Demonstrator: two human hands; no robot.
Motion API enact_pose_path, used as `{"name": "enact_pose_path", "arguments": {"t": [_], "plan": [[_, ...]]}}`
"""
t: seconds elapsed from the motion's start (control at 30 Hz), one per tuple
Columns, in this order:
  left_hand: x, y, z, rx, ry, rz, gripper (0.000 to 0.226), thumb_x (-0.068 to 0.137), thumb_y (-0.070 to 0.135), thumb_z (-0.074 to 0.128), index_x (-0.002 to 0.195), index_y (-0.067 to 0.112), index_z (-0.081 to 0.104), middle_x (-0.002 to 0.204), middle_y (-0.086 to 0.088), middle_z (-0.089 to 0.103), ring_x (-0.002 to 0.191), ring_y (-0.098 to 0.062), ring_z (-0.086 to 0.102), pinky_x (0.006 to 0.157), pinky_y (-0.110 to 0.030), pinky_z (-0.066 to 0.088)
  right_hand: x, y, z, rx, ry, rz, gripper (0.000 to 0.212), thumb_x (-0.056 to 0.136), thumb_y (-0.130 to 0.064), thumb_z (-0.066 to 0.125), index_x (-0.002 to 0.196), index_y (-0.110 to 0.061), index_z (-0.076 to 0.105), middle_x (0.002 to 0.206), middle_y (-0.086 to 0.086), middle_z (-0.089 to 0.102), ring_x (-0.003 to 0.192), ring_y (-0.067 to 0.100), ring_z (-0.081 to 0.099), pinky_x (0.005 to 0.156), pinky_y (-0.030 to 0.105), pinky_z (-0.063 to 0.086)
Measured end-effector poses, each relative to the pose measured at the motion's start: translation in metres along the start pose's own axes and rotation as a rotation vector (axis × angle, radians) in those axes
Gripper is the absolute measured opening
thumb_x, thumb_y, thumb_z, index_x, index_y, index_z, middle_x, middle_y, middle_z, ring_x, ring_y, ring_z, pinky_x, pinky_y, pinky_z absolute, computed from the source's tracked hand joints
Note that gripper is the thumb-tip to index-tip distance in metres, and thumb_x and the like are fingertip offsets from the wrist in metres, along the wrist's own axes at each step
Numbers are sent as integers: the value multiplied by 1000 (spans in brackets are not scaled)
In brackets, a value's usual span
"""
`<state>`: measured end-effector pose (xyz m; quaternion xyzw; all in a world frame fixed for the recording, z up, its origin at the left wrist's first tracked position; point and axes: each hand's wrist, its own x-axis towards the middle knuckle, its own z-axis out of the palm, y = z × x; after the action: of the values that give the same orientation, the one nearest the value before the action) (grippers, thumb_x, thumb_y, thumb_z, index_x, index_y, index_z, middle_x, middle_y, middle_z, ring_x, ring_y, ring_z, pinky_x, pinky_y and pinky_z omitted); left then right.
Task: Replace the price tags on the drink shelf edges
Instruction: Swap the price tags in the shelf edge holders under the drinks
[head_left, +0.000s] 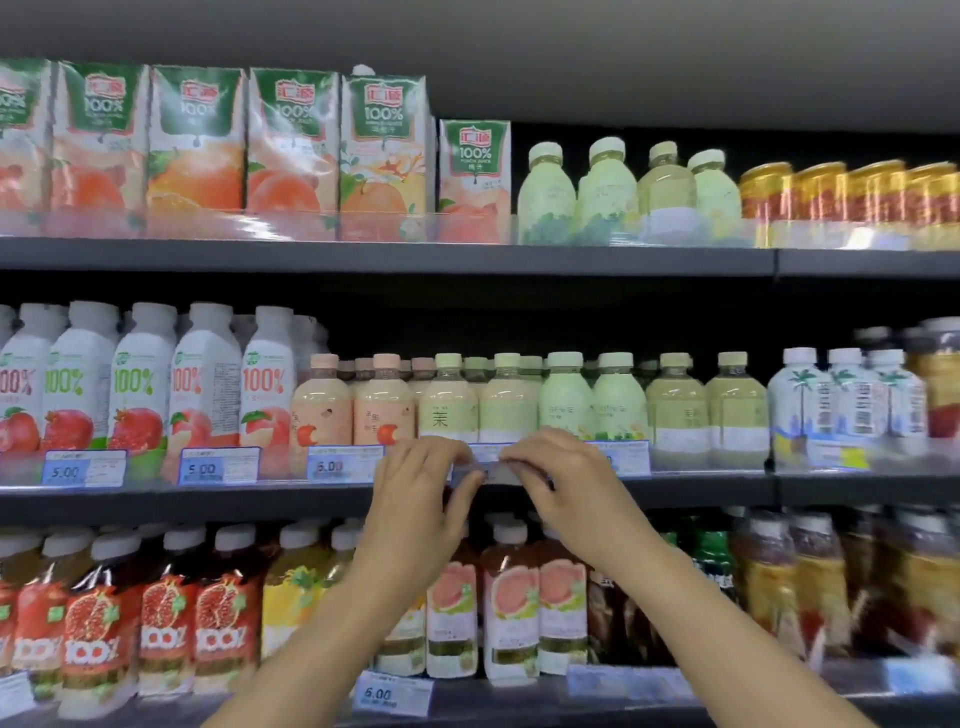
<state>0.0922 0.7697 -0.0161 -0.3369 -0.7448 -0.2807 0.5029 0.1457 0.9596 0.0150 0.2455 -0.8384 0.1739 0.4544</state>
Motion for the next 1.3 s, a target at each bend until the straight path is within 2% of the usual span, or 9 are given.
{"name": "enact_pose_path", "arguments": {"t": [0.1, 0.17, 0.27, 0.43, 0.57, 0.67, 0.93, 1.17, 1.3], "plan": [[8, 50, 42, -13, -9, -28, 20, 99, 37, 52, 113, 24, 56, 107, 8, 58, 102, -14, 52, 88, -32, 42, -25, 48, -48, -19, 80, 84, 17, 97, -15, 59, 108, -18, 71, 95, -11, 63, 86, -3, 53, 81, 10, 41], [11, 83, 75, 53, -4, 51, 24, 101, 36, 51, 115, 19, 60, 110, 3, 60, 105, -18, 53, 89, -36, 43, -38, 81, -79, -26, 162, 136, 16, 96, -13, 60, 106, -16, 72, 94, -9, 64, 82, -7, 52, 76, 4, 38], [18, 128, 122, 120, 26, 153, 25, 98, 32, 53, 114, 16, 63, 110, -1, 61, 105, -24, 55, 88, -39, 44, -54, 125, -116, 34, 242, 240, 16, 95, -15, 61, 102, -24, 71, 91, -17, 64, 83, -8, 56, 71, 6, 39], [27, 168, 174, 268, -1, 108, 33, 99, 35, 47, 124, 17, 60, 126, -2, 56, 118, -28, 51, 101, -42, 40, -70, 169, -148, 153, 285, 359, 15, 97, -19, 59, 102, -31, 67, 93, -22, 64, 88, -9, 56, 70, 0, 39], [26, 181, 183, 389, -20, 63, 38, 99, 37, 45, 129, 17, 57, 131, -4, 52, 124, -30, 47, 104, -47, 38, -74, 183, -154, 240, 251, 348, 19, 96, -20, 60, 99, -38, 62, 84, -16, 68, 82, -4, 60, 68, 2, 42], [29, 187, 183, 426, -25, 25, 40, 100, 37, 43, 131, 16, 55, 131, -3, 52, 125, -29, 46, 105, -46, 38, -71, 190, -150, 260, 240, 339, 15, 96, -20, 61, 103, -32, 66, 83, -11, 70, 80, -5, 63, 70, 3, 43], [40, 196, 181, 429, -17, 52, 25, 94, 25, 46, 112, 13, 60, 112, -4, 55, 105, -28, 51, 96, -41, 39, -64, 194, -144, 243, 249, 302, 14, 95, -20, 61, 105, -25, 71, 94, -17, 69, 84, -1, 67, 77, 17, 50], [55, 199, 182, 407, -52, -29, 23, 91, 24, 43, 108, 14, 54, 104, -1, 50, 97, -24, 45, 89, -37, 40, -60, 196, -145, 211, 222, 265, 16, 95, -15, 61, 104, -25, 71, 84, -17, 65, 80, -3, 61, 70, 2, 40], [59, 196, 183, 407, -50, -29, 18, 90, 22, 38, 97, 13, 52, 96, -2, 49, 92, -25, 43, 85, -37, 40, -60, 200, -147, 159, 229, 232, 17, 95, -15, 60, 107, -20, 71, 89, -19, 62, 83, -7, 57, 71, 2, 39]]}}
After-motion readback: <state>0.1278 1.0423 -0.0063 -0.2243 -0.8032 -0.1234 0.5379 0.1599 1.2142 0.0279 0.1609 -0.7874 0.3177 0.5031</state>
